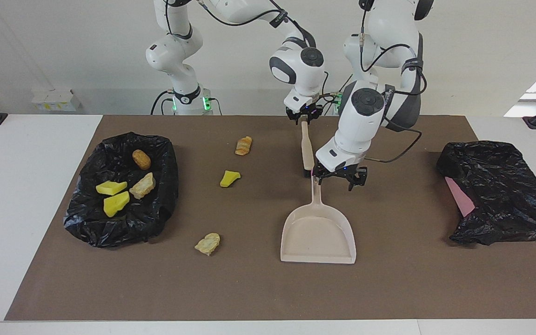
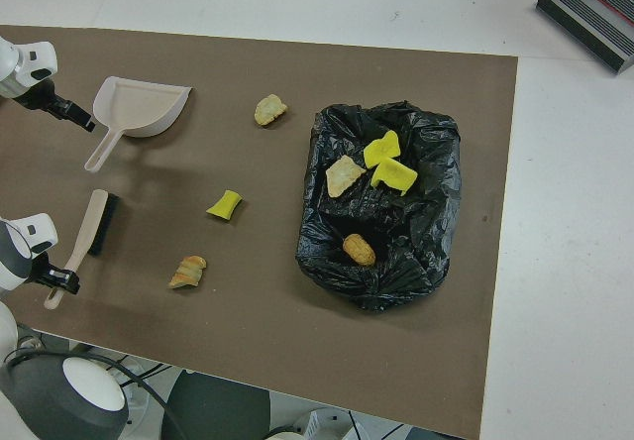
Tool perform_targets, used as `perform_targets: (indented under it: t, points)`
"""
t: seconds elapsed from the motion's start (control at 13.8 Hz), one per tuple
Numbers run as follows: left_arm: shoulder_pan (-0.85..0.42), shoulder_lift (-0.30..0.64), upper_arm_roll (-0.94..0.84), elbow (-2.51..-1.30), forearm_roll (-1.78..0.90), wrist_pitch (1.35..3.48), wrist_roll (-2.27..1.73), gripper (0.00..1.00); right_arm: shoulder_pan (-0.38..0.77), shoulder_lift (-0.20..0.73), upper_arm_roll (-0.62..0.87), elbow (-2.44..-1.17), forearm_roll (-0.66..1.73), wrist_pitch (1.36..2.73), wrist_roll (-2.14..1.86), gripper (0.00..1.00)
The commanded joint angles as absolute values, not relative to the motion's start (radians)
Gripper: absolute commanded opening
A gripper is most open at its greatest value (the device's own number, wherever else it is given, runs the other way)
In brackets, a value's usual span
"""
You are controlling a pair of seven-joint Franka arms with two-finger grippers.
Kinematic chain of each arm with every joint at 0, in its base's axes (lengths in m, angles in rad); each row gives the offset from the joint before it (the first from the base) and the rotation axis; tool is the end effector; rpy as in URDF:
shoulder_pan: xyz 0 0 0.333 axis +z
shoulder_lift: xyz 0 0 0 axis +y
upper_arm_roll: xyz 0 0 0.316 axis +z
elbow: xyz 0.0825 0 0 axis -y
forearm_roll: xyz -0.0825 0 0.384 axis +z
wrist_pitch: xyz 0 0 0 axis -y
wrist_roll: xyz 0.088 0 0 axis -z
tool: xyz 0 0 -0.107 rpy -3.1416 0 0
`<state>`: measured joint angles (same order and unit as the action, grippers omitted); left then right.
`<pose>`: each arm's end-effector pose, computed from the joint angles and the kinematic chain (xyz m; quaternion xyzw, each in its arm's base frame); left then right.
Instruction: Sweep and dump trash in bin
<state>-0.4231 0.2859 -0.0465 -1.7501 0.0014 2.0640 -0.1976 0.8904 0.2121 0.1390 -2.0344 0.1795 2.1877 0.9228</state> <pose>0.5712 -0.2873 0.4101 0.9907 -0.1349 0.0114 0.0102 0.2952 0.4997 0.3386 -0.9959 0.0020 0.0876 0.0243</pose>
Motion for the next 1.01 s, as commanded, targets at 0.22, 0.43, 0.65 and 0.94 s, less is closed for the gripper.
perform_targets:
  t: [0.22, 0.43, 0.65, 0.94]
  points:
    - [-0.495, 0.281, -0.032, -1.868, 0.006, 2.180, -0.310, 1.00, 0.894, 0.193, 0.137, -2.016, 0.206, 2.195, 0.980, 0.00]
    - [-0.512, 0.290, -0.032, -1.876, 0.005, 2.189, -0.317, 1.00, 0.894, 0.123, 0.135, -2.052, 0.177, 2.130, 1.040, 0.00]
    - [-0.509, 0.296, -0.031, -1.870, 0.006, 2.181, -0.327, 0.00, 0.885, 0.020, 0.133, -2.117, 0.135, 2.037, 1.058, 0.00]
    - [-0.503, 0.298, -0.031, -1.856, 0.012, 2.171, -0.314, 0.00, 0.865, -0.135, 0.133, -2.245, 0.133, 1.876, 1.185, 0.00]
